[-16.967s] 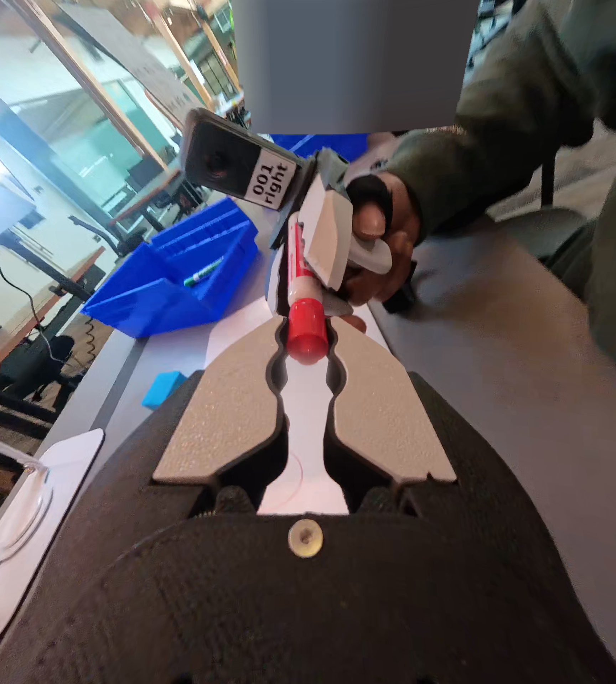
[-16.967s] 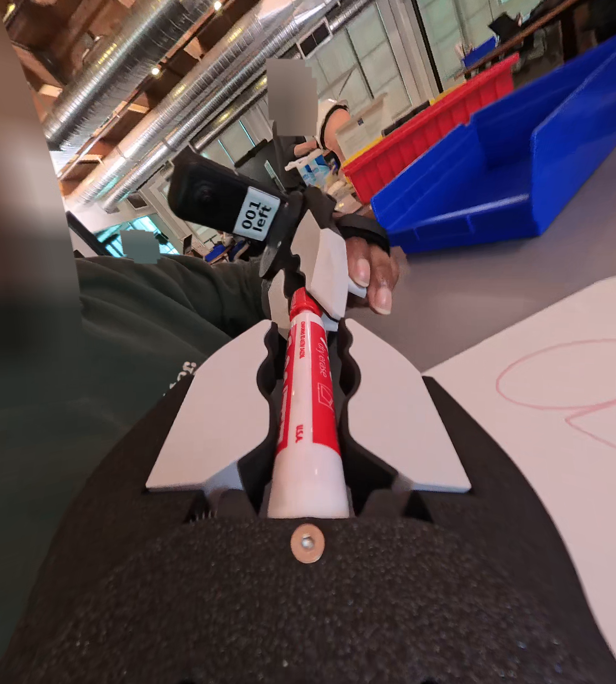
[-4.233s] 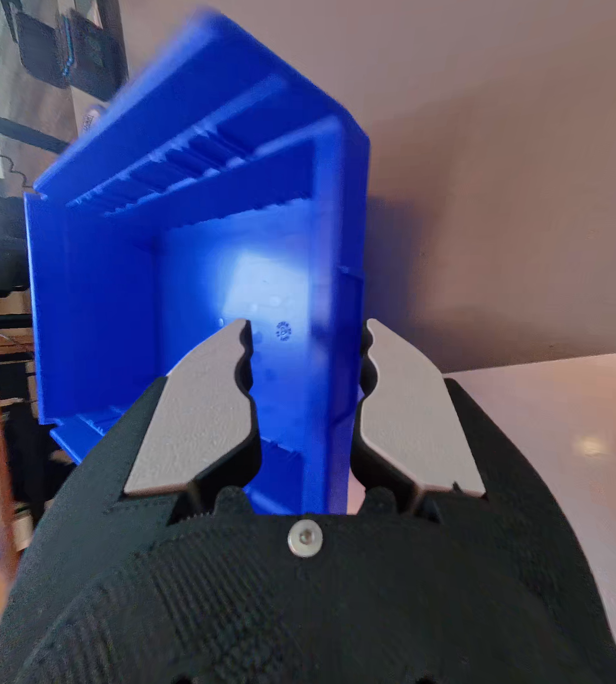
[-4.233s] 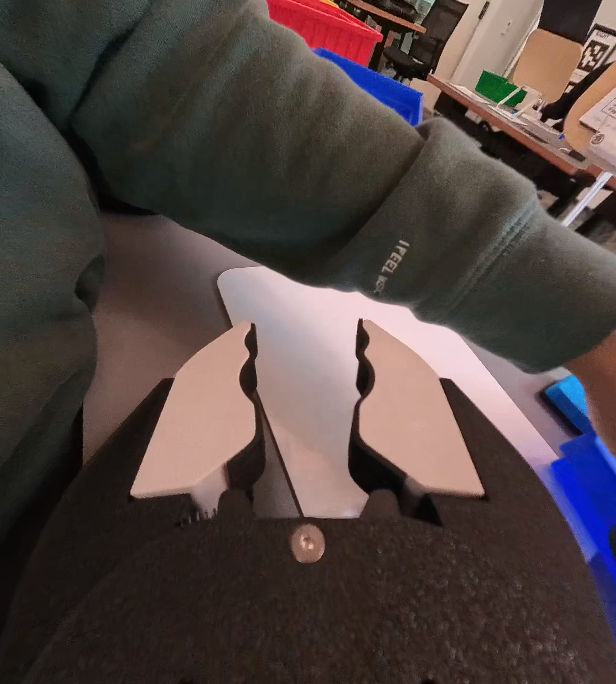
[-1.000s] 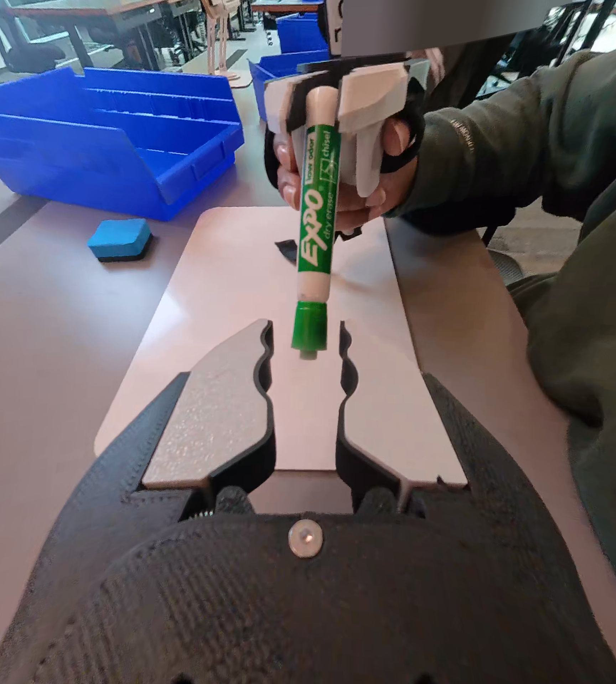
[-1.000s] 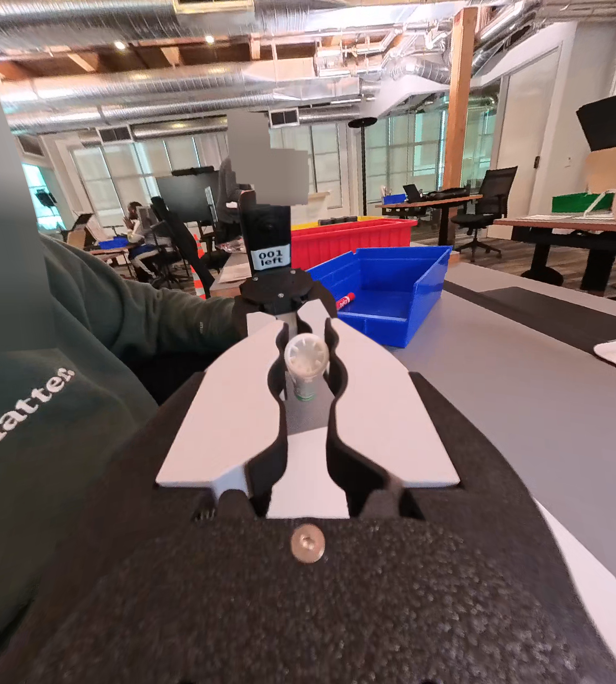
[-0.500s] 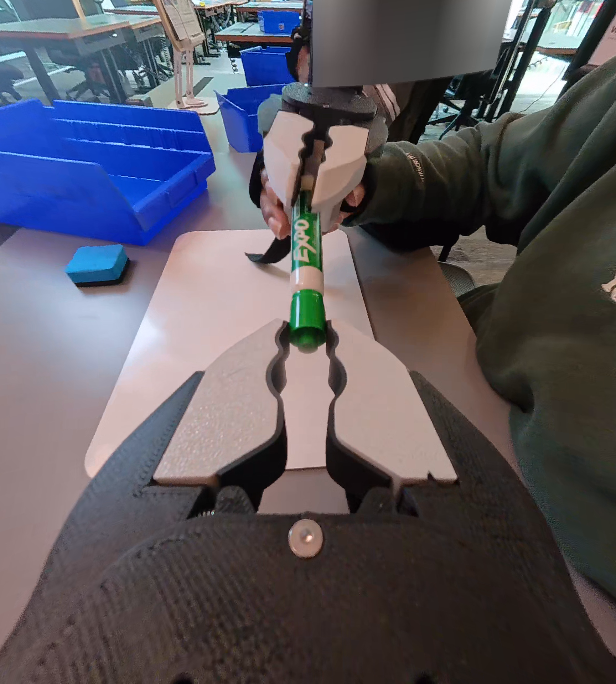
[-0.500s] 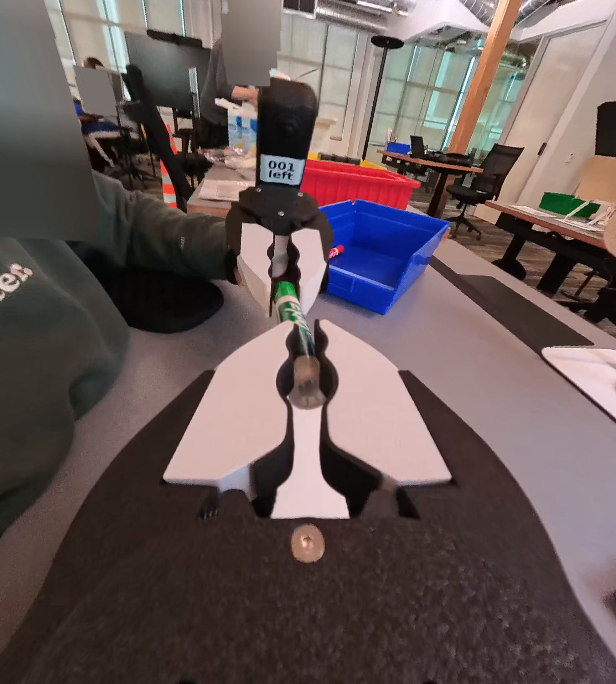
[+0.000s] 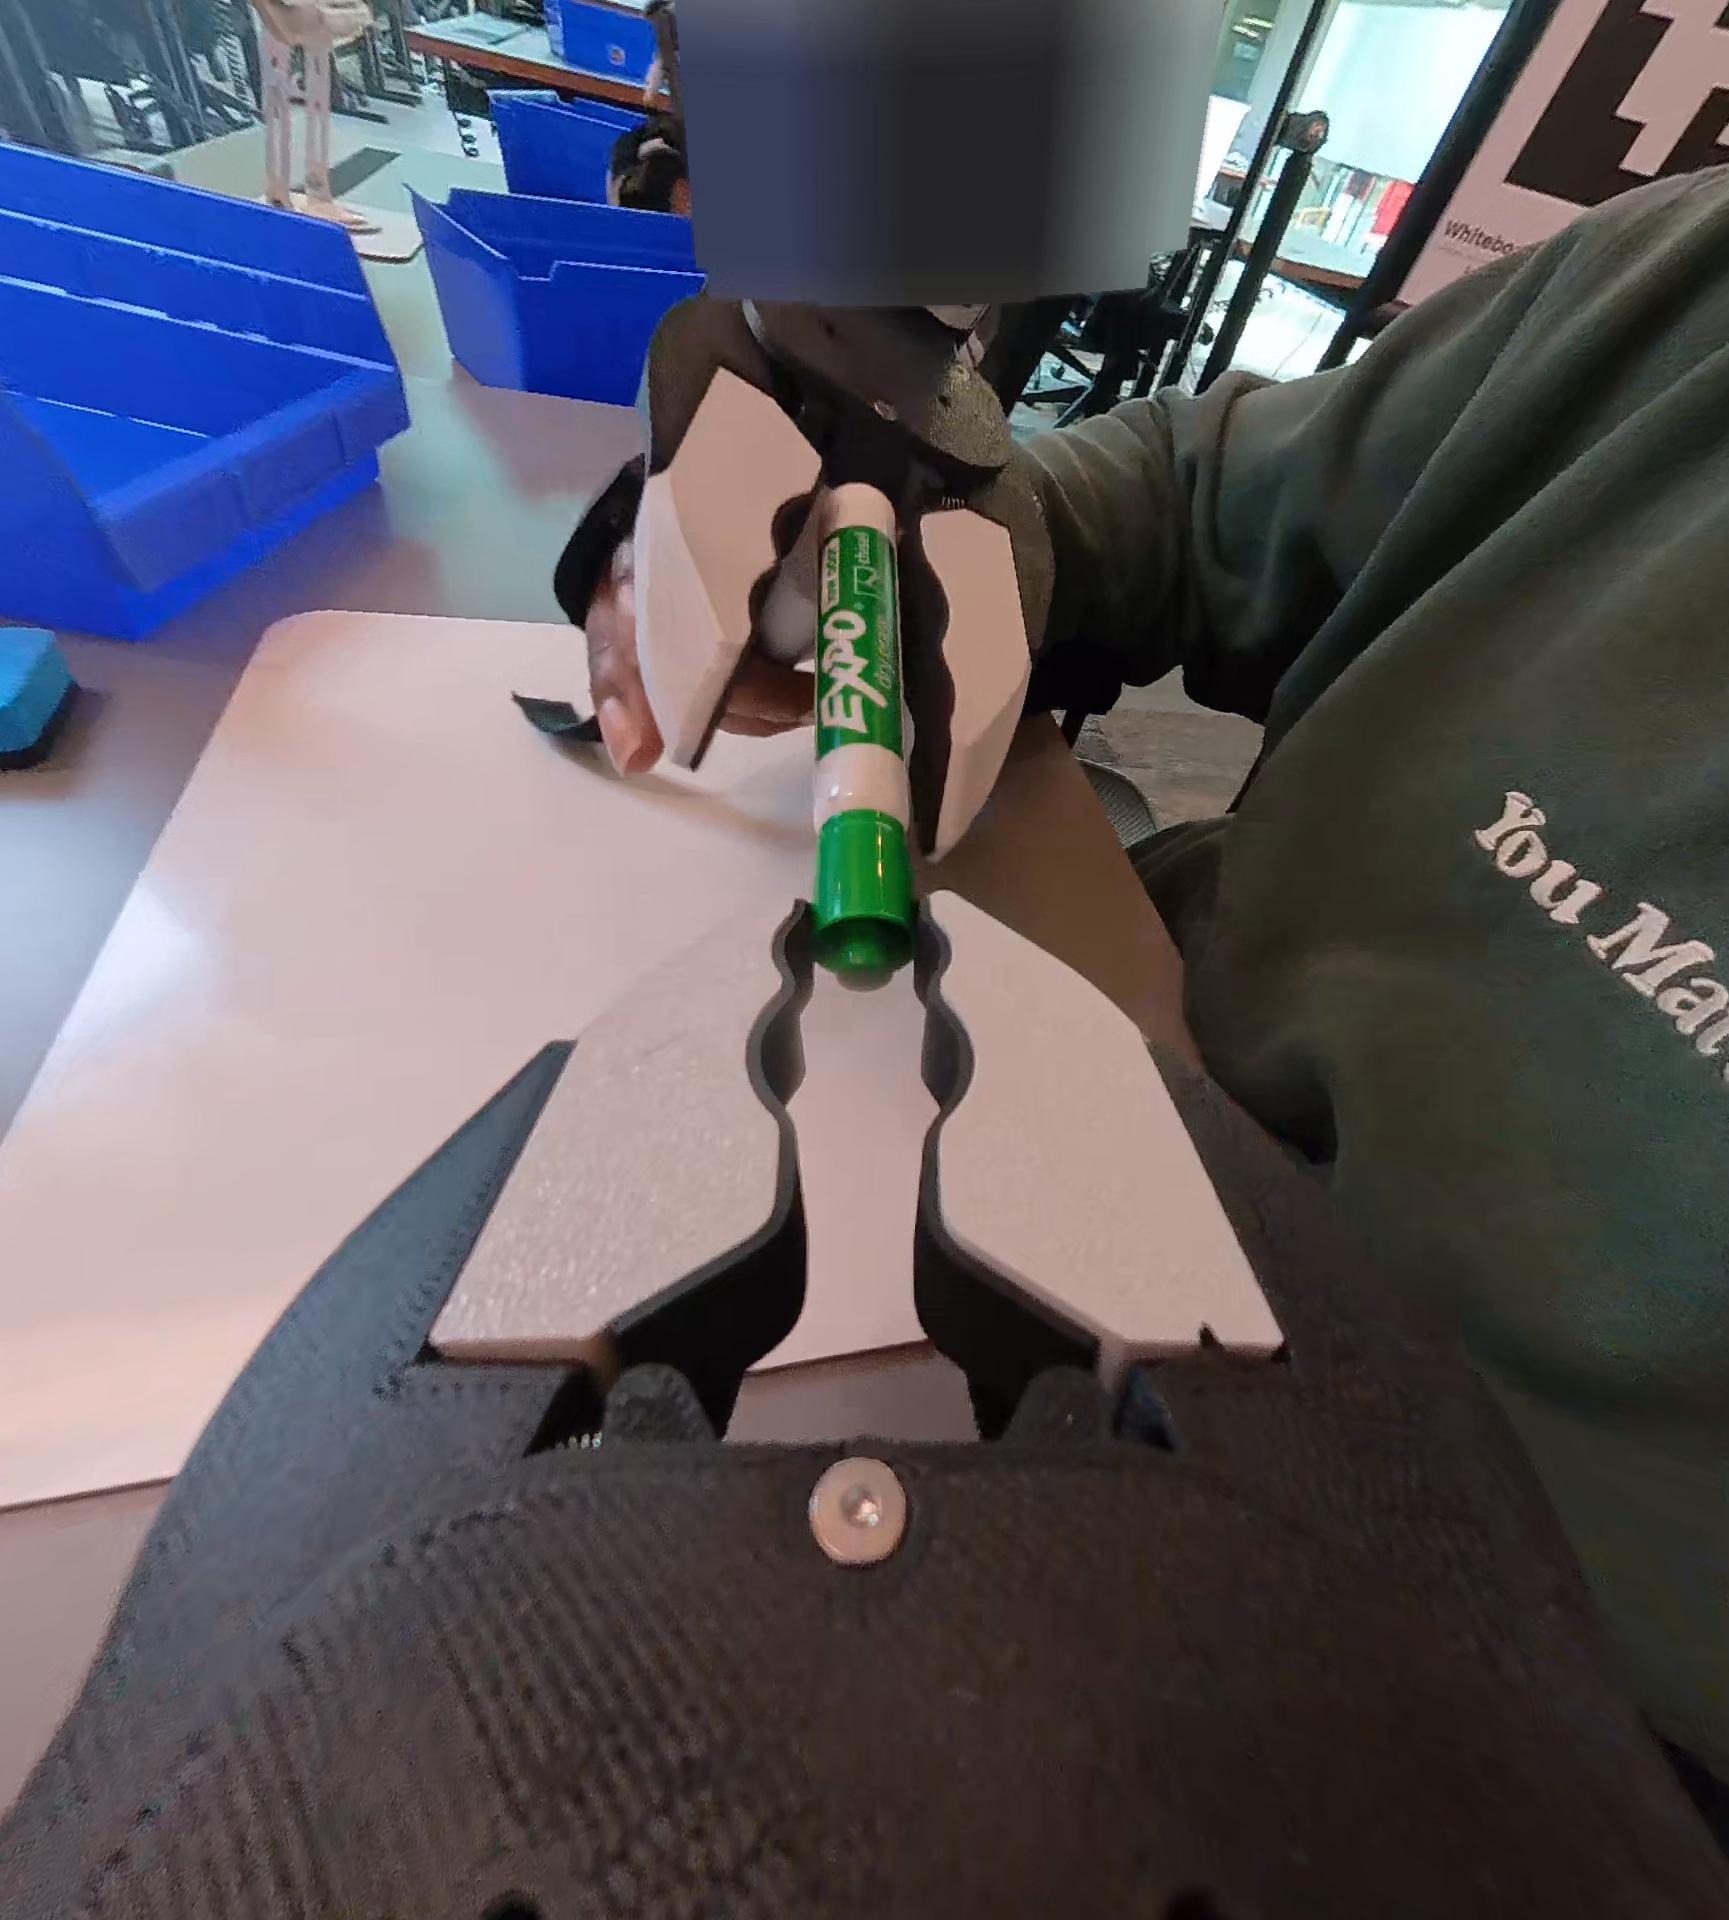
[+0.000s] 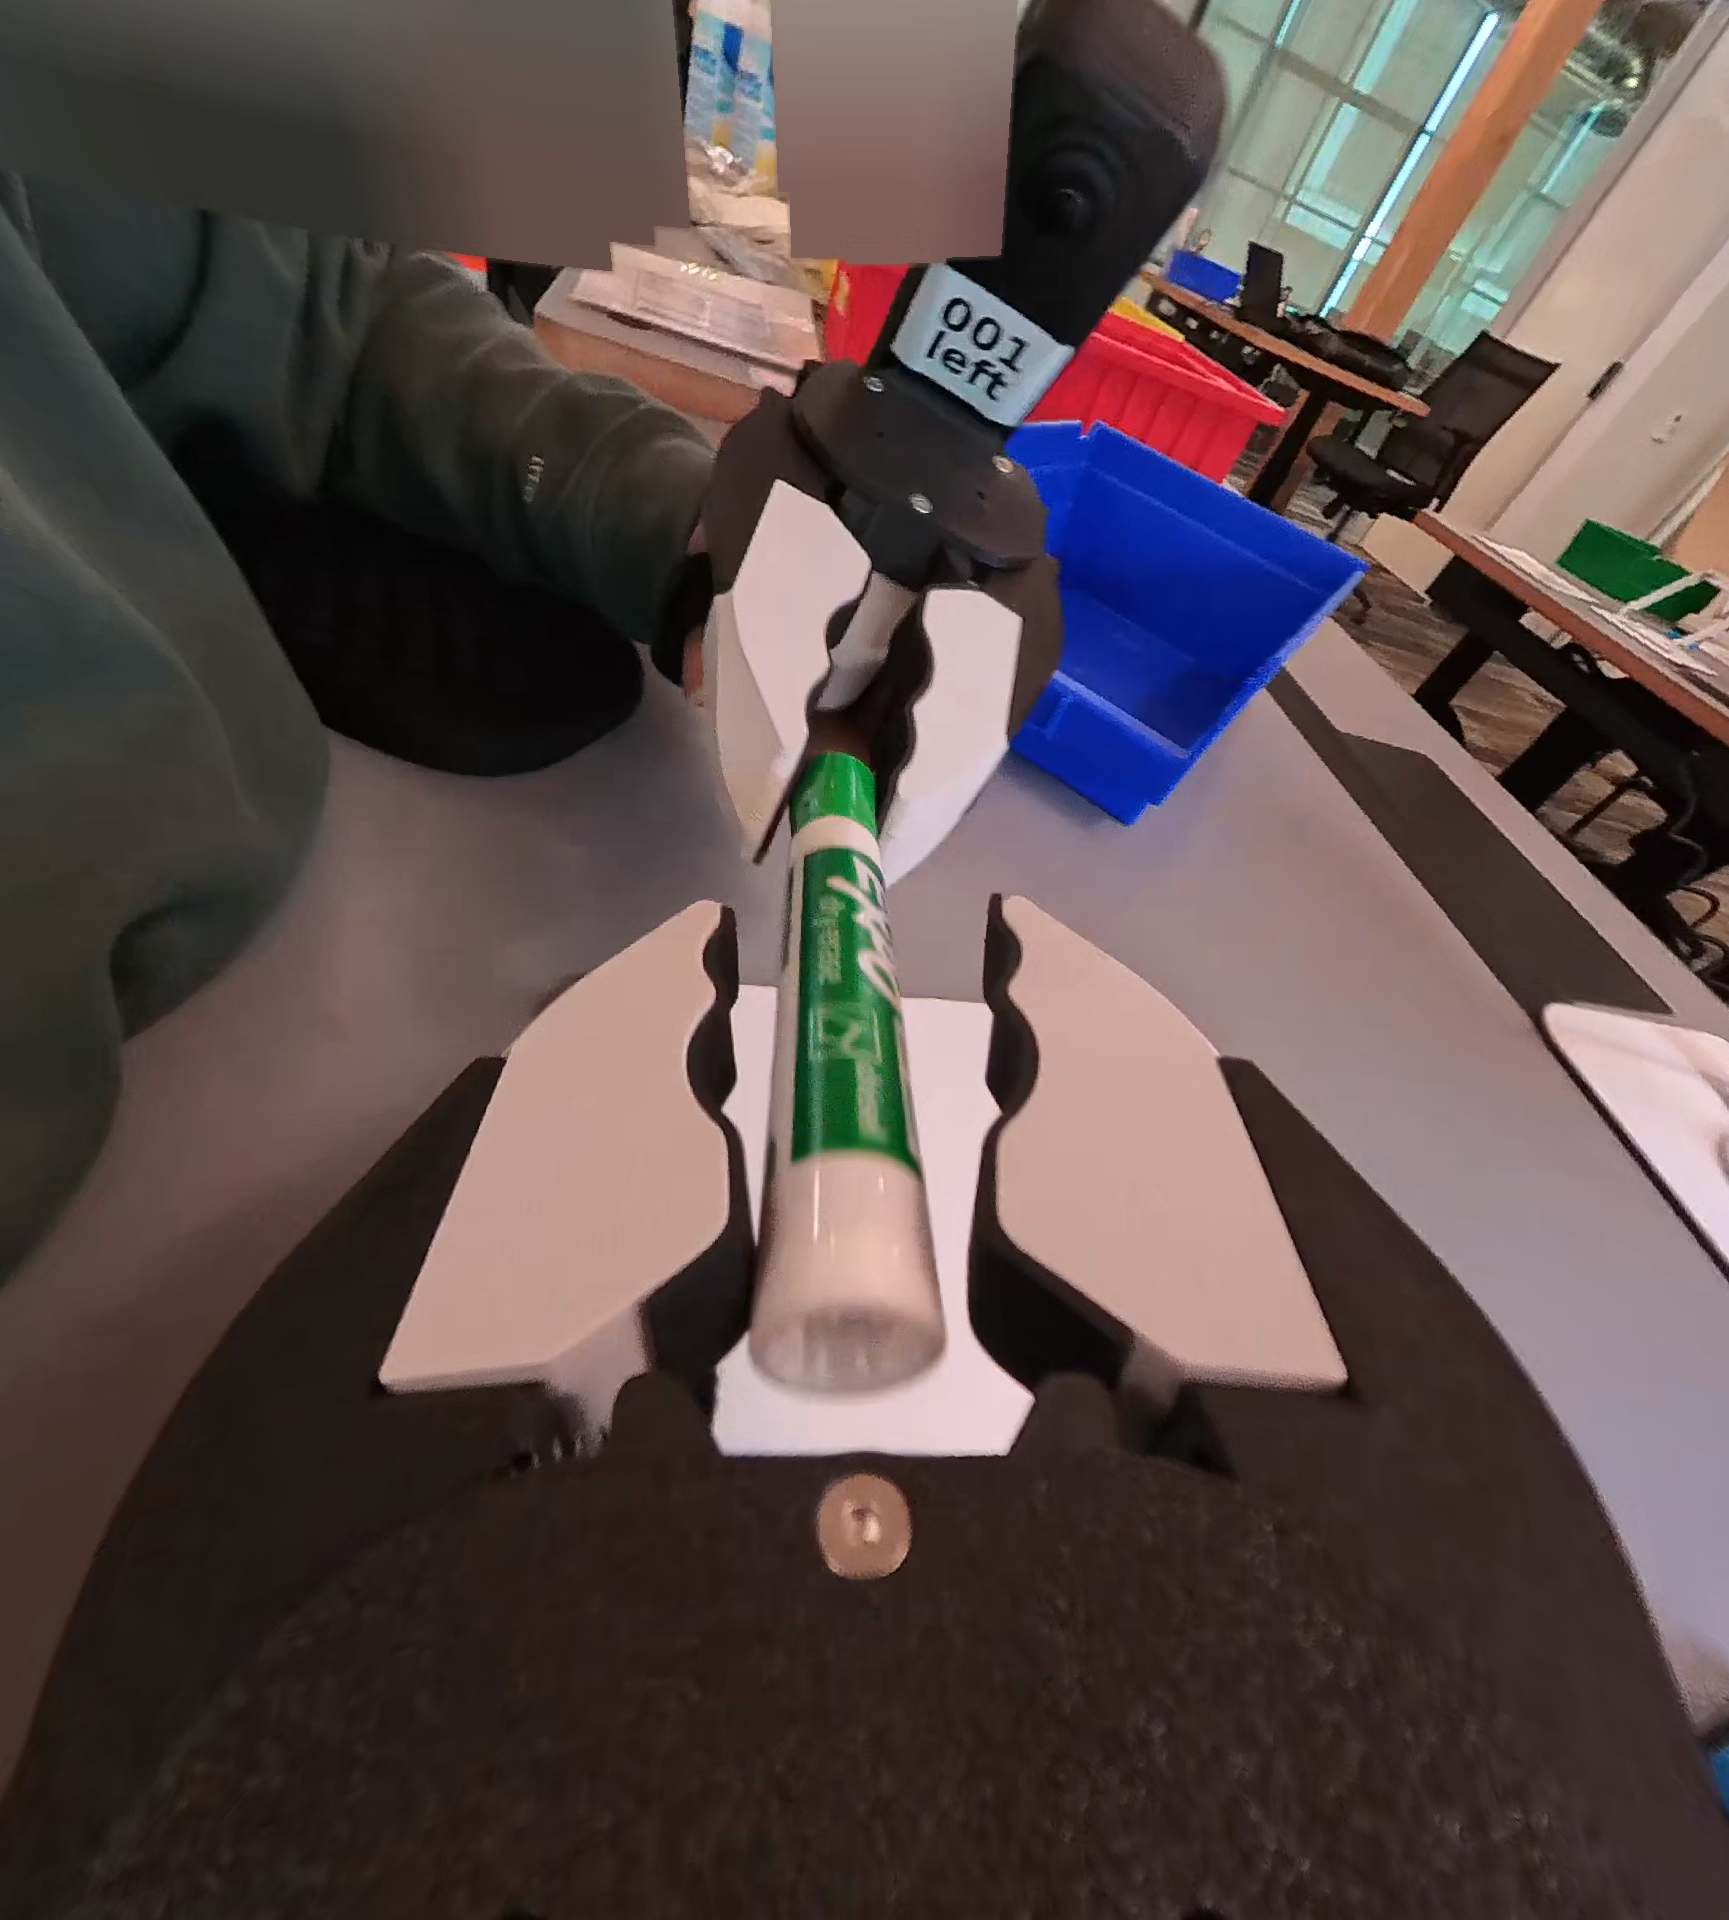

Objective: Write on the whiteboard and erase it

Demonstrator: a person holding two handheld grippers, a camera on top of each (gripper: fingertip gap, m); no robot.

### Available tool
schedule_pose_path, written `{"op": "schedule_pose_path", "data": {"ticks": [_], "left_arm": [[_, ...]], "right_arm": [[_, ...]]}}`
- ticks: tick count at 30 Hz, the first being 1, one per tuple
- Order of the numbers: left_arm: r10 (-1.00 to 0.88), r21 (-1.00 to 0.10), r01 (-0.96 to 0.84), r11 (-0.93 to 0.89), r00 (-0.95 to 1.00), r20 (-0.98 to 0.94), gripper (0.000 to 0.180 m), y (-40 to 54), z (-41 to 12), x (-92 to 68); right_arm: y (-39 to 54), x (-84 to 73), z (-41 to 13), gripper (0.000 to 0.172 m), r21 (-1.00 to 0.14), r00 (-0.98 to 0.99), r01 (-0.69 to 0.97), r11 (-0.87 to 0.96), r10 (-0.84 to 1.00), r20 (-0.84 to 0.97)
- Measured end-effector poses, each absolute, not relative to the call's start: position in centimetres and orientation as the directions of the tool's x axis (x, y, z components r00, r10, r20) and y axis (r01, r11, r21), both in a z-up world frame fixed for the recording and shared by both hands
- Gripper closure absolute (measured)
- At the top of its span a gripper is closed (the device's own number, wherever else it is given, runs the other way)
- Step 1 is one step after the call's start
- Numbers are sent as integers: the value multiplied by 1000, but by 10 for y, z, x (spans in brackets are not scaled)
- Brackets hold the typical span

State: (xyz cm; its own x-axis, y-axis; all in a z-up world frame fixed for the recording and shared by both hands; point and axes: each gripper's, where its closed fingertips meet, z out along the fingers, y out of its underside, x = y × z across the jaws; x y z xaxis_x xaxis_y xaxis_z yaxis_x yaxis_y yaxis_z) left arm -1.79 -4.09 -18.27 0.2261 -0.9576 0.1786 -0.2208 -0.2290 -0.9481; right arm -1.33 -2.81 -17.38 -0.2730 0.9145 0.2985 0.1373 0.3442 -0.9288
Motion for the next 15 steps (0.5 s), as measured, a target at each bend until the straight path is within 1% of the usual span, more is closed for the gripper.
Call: {"op": "schedule_pose_path", "data": {"ticks": [3,8,15], "left_arm": [[-957,-944,-220,-247,205,203,162,-44,-184,-11],[-955,-936,-229,-267,190,227,162,-49,-187,-7],[-944,-926,-225,-303,202,259,161,-46,-190,-9]], "right_arm": [[-40,-19,-179,126,-917,-298,146,371,900,317],[-46,-16,-179,136,-921,-311,148,361,901,304],[-44,-18,-183,137,-938,-294,154,309,921,255]]}}
